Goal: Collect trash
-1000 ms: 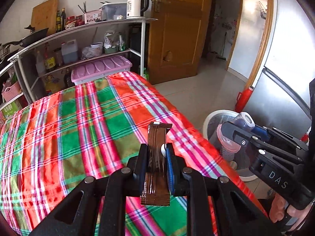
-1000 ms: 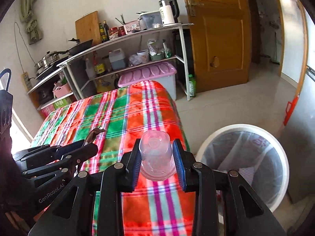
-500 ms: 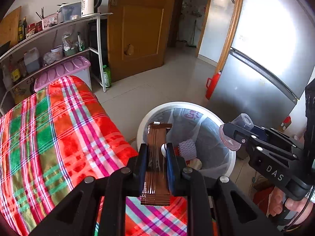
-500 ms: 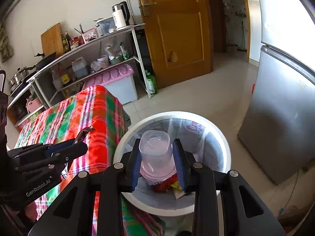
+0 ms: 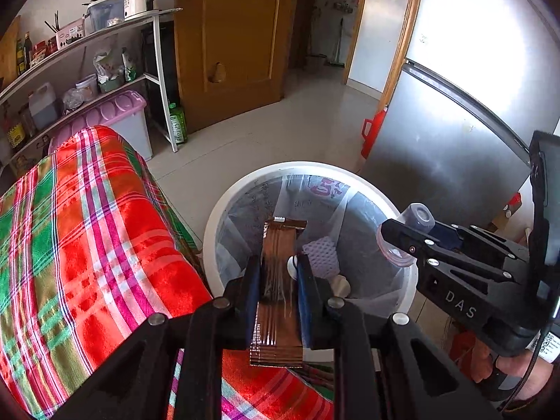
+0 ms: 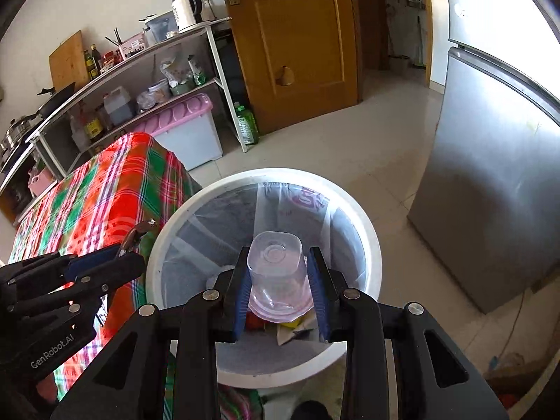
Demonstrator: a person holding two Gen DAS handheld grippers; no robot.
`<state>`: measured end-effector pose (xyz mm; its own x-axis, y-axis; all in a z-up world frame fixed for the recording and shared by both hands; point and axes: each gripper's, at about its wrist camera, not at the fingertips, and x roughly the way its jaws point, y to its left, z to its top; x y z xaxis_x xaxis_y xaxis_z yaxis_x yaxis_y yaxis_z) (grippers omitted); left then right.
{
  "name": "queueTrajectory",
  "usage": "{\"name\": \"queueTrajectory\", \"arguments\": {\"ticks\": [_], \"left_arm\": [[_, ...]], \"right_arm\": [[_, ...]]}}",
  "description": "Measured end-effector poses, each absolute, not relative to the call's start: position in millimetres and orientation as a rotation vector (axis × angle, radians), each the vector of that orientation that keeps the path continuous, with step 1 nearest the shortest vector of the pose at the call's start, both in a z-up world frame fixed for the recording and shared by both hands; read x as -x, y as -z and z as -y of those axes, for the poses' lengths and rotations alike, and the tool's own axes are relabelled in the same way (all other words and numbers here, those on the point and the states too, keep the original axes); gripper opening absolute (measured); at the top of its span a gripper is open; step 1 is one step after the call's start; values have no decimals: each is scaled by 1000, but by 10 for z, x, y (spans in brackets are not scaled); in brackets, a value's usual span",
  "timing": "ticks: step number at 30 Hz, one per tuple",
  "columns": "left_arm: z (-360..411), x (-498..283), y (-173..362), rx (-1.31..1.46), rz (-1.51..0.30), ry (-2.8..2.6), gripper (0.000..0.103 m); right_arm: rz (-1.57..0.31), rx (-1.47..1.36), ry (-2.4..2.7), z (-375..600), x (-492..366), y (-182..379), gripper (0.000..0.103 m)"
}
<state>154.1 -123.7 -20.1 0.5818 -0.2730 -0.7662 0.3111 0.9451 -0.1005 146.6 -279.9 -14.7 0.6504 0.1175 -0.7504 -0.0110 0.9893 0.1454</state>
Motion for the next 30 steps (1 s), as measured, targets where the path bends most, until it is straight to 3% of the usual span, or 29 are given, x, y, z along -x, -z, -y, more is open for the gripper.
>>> {"name": "queueTrajectory", "arguments": {"ticks": [2,7,9,10,12,16,18,30], "left_arm": [[1242,-1559,216,-48,-889,342,25],[1231,-1580,231,-49,-886,324,48],[1220,-1580,224,-47,-879,318,57],[1211,-1579,221,-47,-878,315,58],[1196,-1580,222,-47,-880,304,60],[1168,-1543,197,-46,-875,293,61],[1147,-1502,168,-44,-861,286,67],[936,-1105,34,-23,-794,241,69]], "right_arm": [[-870,-135,-69,2807,-1502,181,33],[-891,-120,-57,2836,-1542,254,34],[-887,-134,-54,2862,-1537,254,43],[-885,-145,-56,2873,-1532,255,50],[-879,-157,-66,2881,-1530,244,52],[-862,-156,-60,2871,-1475,195,53],[-851,-158,-51,2867,-1440,164,53],[-756,-163,-22,2801,-974,-81,53]]}}
